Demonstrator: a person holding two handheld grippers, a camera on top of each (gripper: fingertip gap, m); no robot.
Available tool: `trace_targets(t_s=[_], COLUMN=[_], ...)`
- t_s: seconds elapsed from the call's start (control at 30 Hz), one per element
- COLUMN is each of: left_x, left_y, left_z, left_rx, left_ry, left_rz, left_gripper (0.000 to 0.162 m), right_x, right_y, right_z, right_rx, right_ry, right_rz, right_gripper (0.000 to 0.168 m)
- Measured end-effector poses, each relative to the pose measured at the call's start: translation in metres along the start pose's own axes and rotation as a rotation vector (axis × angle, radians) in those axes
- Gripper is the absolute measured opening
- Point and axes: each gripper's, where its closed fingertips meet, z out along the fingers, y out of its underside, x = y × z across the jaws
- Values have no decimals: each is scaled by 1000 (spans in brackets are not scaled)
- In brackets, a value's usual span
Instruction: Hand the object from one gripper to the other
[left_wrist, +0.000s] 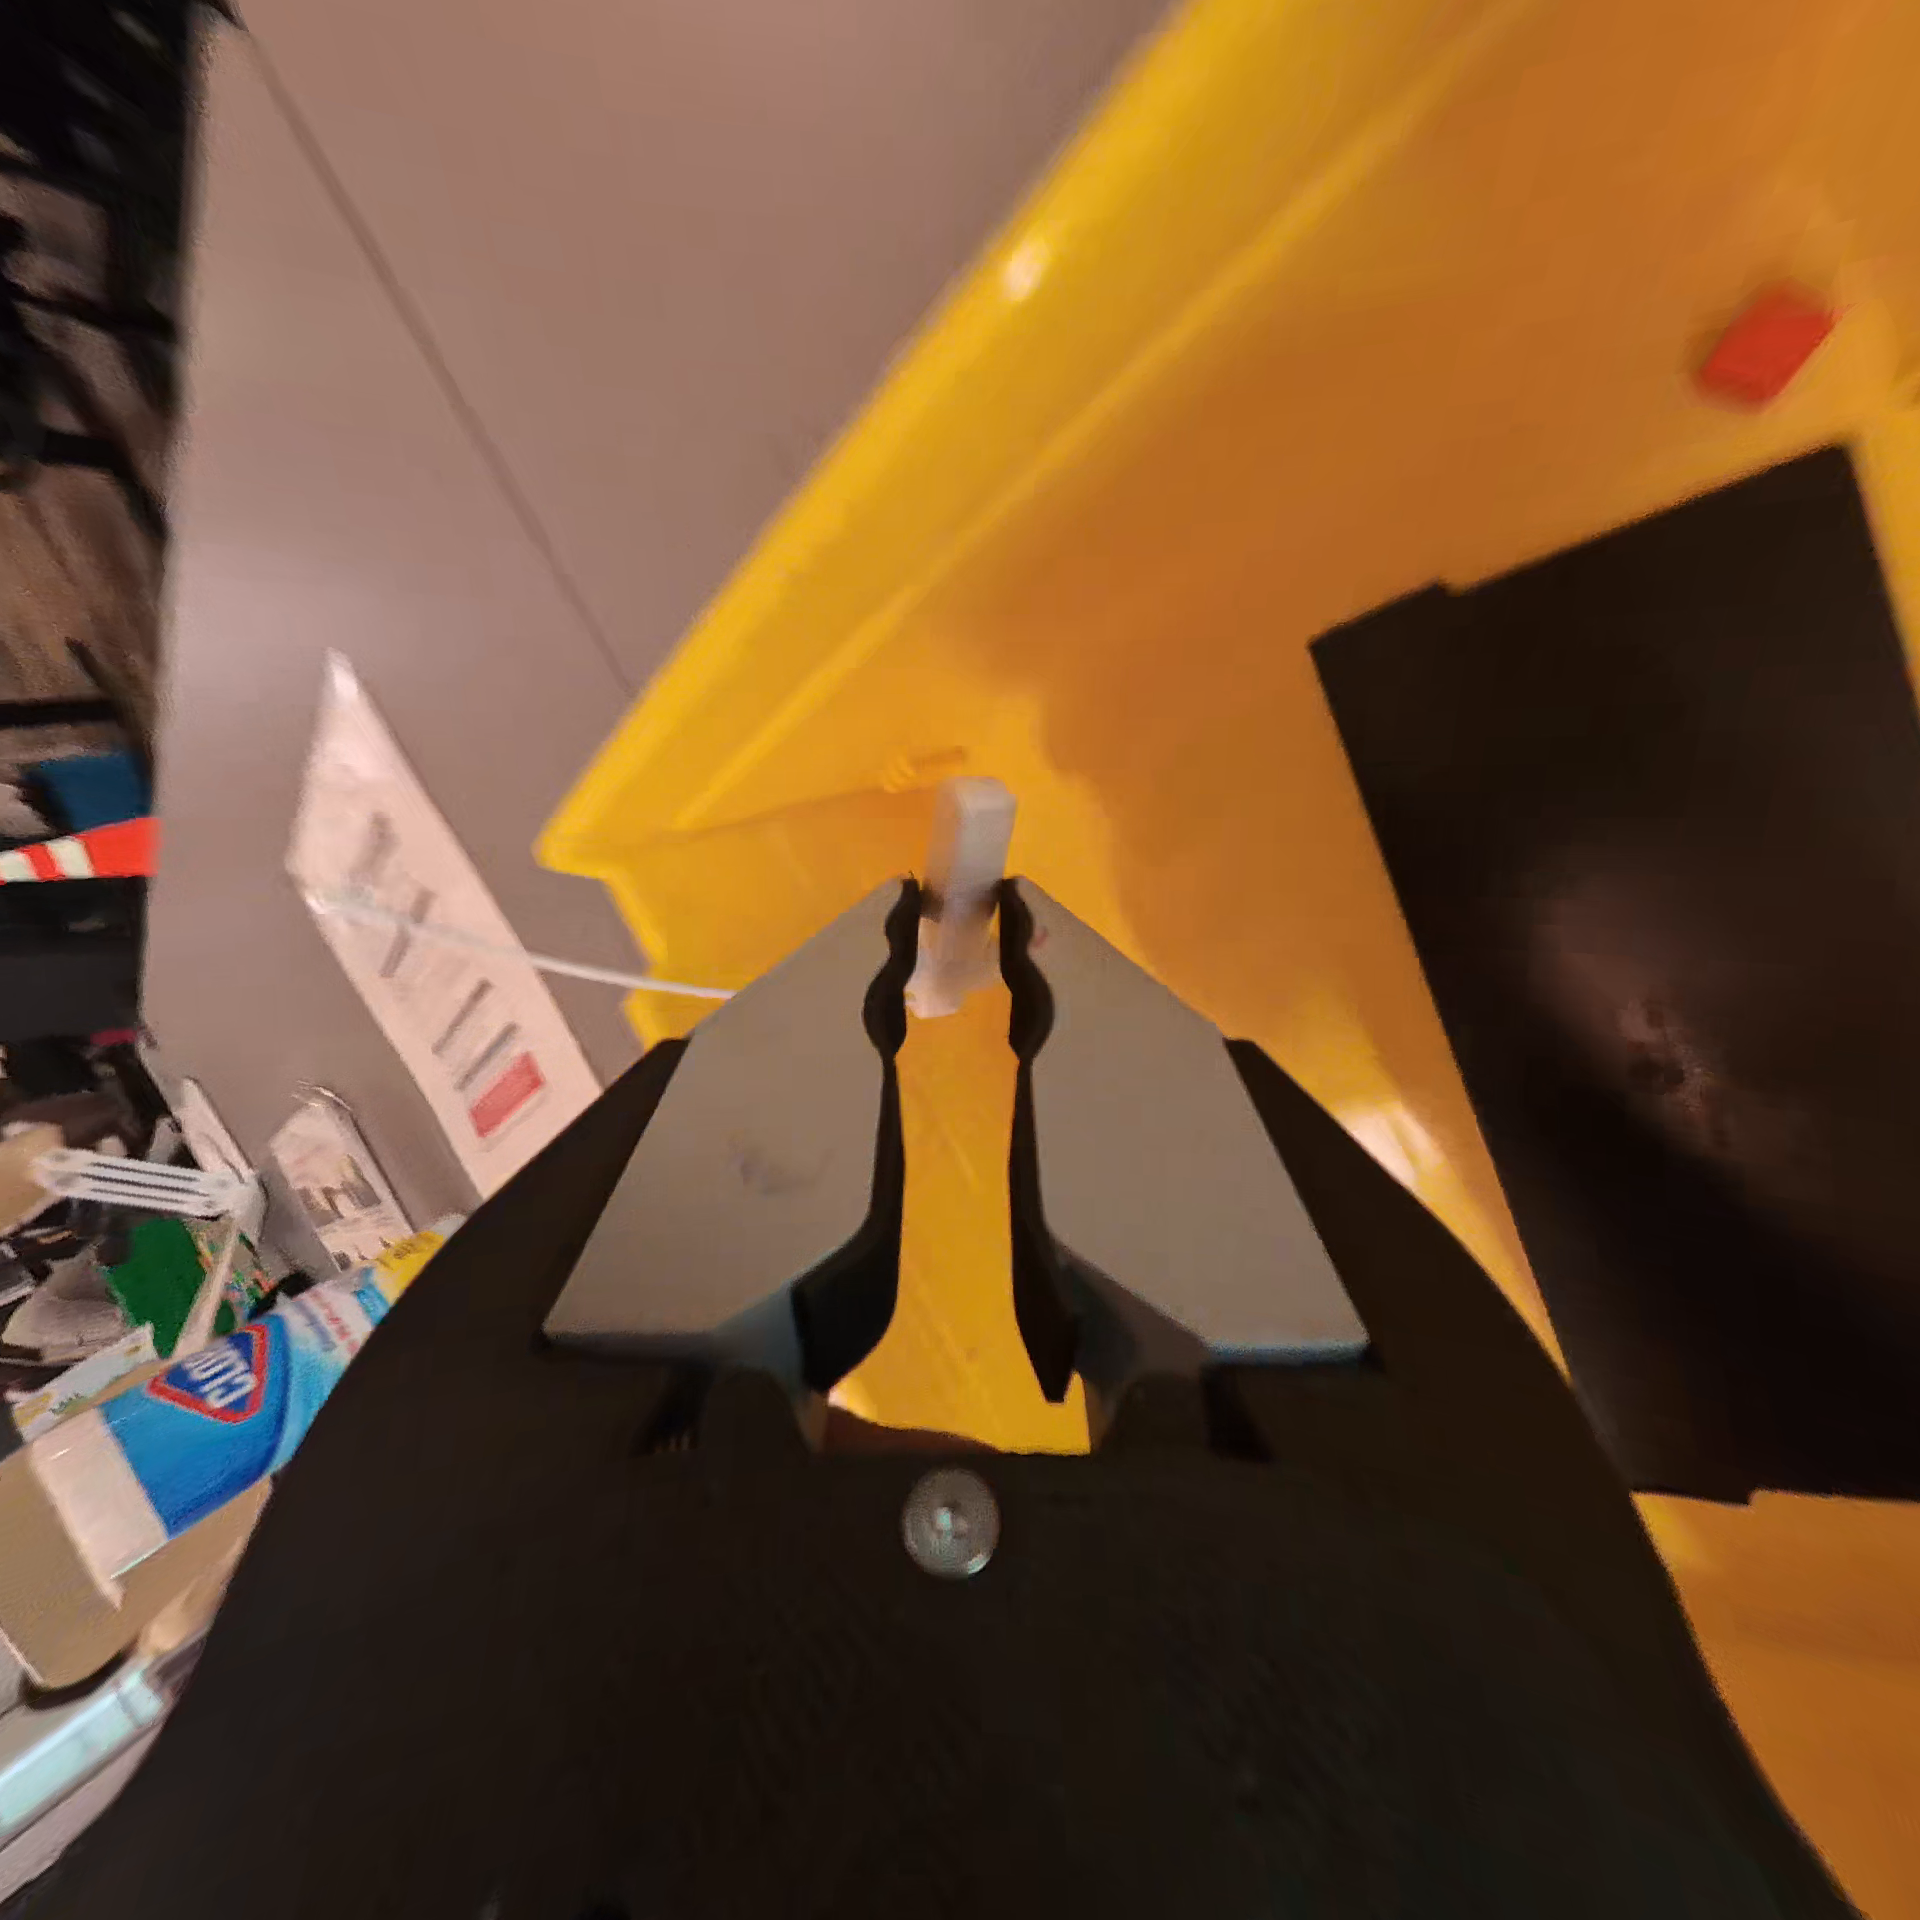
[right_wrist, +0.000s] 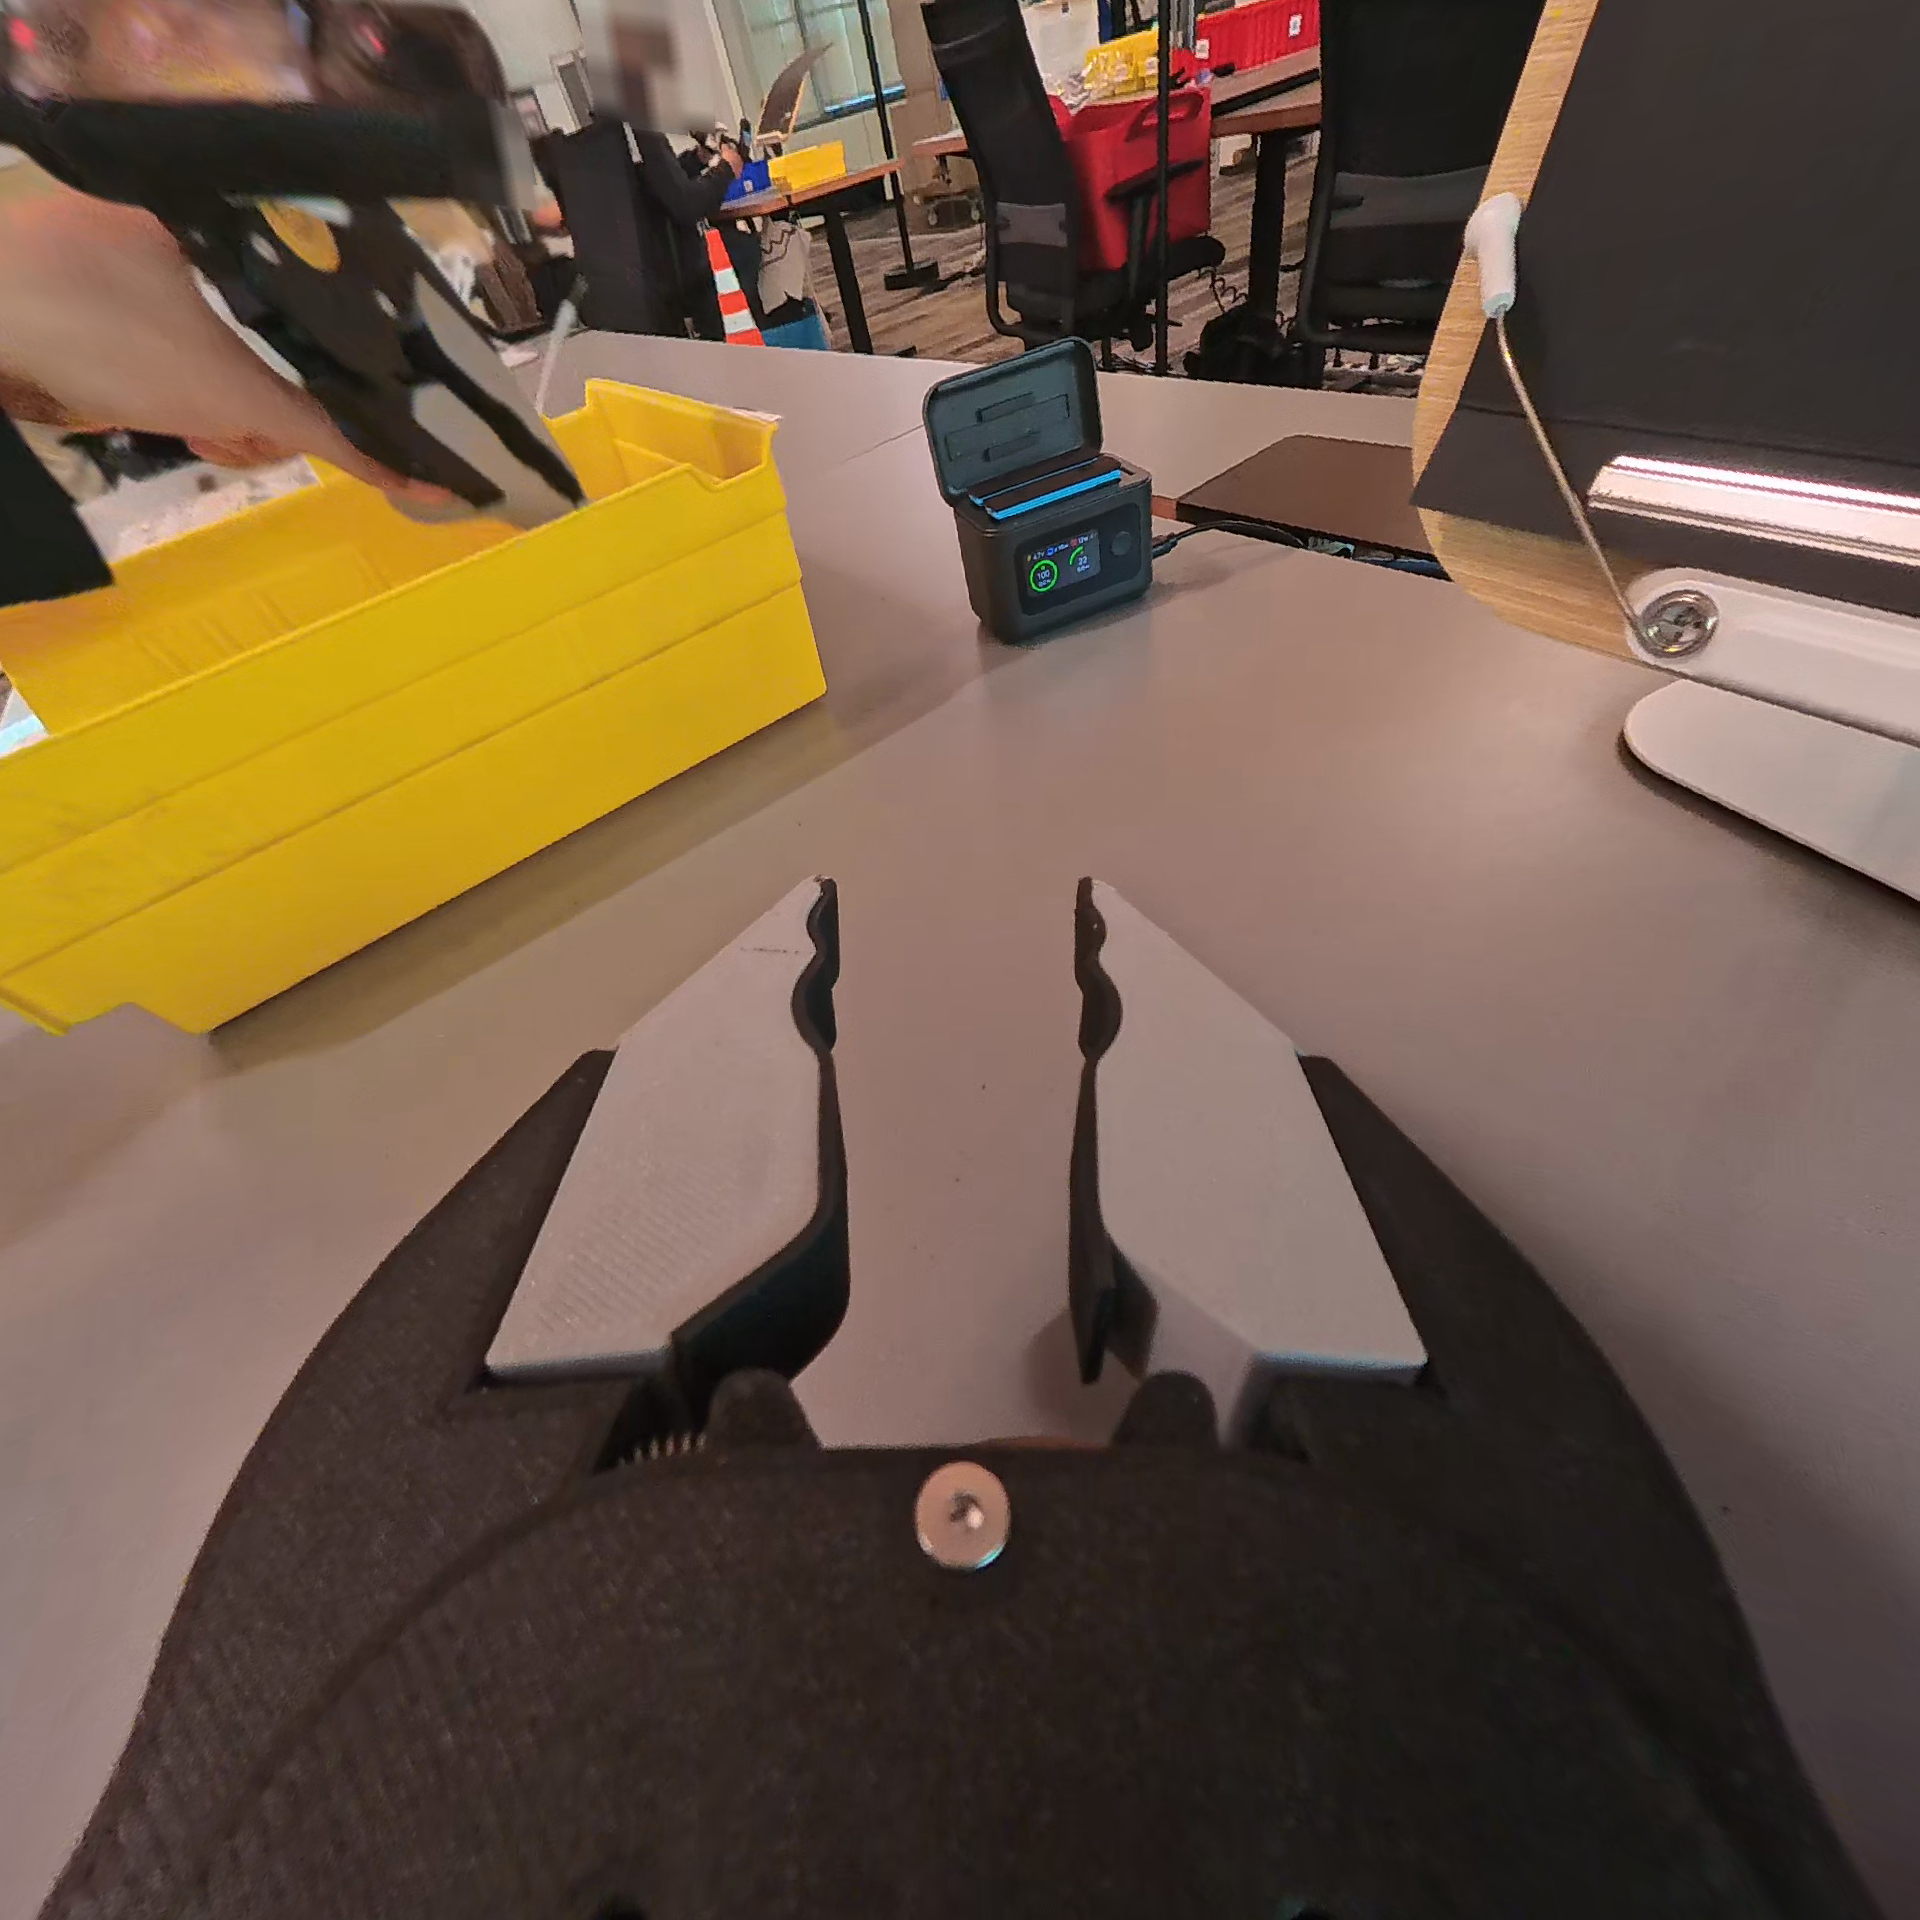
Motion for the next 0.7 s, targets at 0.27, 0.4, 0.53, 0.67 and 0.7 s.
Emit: trace_targets(t_s=[0.27, 0.4, 0.53, 0.67, 0.7], left_x=[51, 140, 199, 230, 234], left_y=[-129, -174, -204, -222, -225], left_z=[-176, -243, -249, -243, -240], left_rx=[819, 1093, 1186, 1201, 1202], left_ry=[358, 648, 753, 979, 1026], left_rz=[-301, -353, -424, -541, -567], left_gripper=[13, 13, 12, 13, 13], right_x=[-16, -27, -26, -8, -7], right_y=[-8, -27, -48, -60, -60], right_z=[-2, -14, -33, -46, -46], right_rx=[28, 101, 190, 244, 237], right_ry=[-71, -74, -4, 107, 112], right_rz=[-37, -112, -171, -211, -224], right_gripper=[49, 54, 55, 52, 50])
